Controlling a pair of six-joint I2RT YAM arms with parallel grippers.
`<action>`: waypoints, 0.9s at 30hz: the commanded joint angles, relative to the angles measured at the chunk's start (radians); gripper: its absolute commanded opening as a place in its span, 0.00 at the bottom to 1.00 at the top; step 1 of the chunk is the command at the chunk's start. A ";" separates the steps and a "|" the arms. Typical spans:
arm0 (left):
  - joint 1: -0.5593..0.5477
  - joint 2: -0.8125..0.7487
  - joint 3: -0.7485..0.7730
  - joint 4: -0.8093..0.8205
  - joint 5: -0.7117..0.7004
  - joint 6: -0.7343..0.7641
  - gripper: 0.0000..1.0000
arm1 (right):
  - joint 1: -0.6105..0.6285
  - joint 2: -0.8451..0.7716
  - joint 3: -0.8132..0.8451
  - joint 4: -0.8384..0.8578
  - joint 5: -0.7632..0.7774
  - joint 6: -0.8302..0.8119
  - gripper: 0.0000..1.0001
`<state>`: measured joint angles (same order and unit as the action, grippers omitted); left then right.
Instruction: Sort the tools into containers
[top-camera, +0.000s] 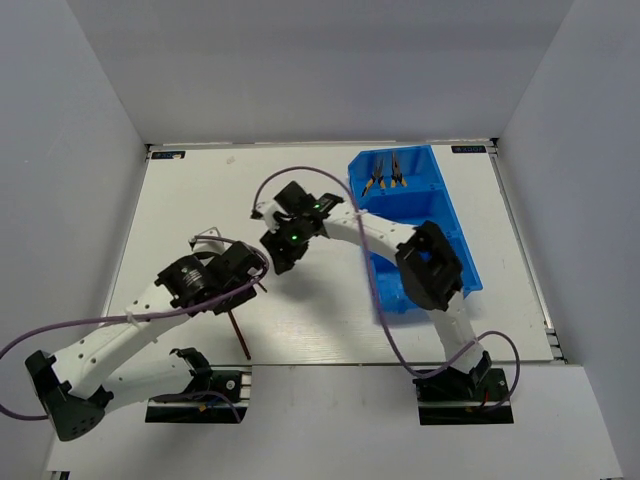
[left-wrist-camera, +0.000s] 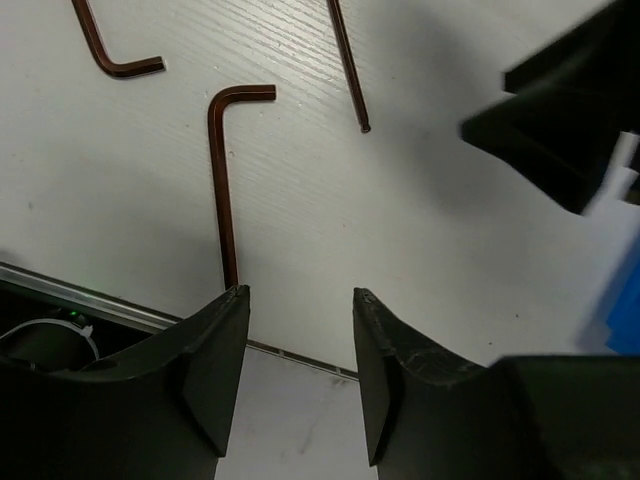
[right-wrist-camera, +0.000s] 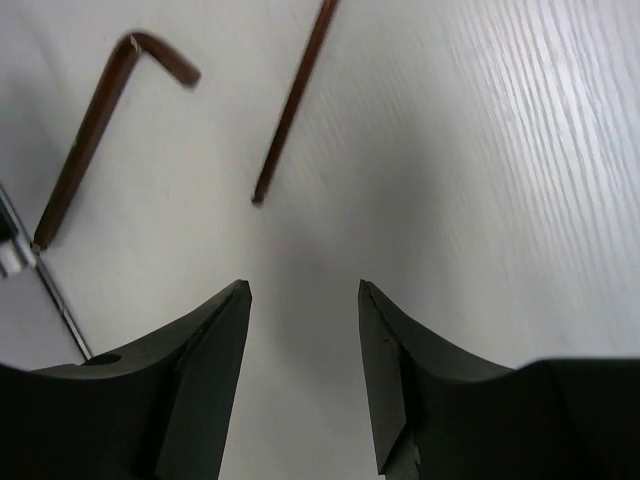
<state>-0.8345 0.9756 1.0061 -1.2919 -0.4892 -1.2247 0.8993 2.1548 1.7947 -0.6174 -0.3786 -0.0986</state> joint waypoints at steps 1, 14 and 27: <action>-0.005 -0.041 0.063 -0.109 -0.103 -0.170 0.56 | 0.071 0.088 0.139 -0.032 0.087 0.086 0.54; -0.005 -0.126 0.134 -0.096 -0.114 -0.032 0.55 | 0.251 0.258 0.258 0.131 0.407 0.105 0.51; -0.005 -0.163 0.144 -0.107 -0.114 -0.004 0.55 | 0.234 0.204 0.245 0.197 0.438 0.020 0.47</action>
<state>-0.8352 0.8276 1.1290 -1.3403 -0.5491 -1.1774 1.1358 2.3974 1.9961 -0.4492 0.0082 -0.0555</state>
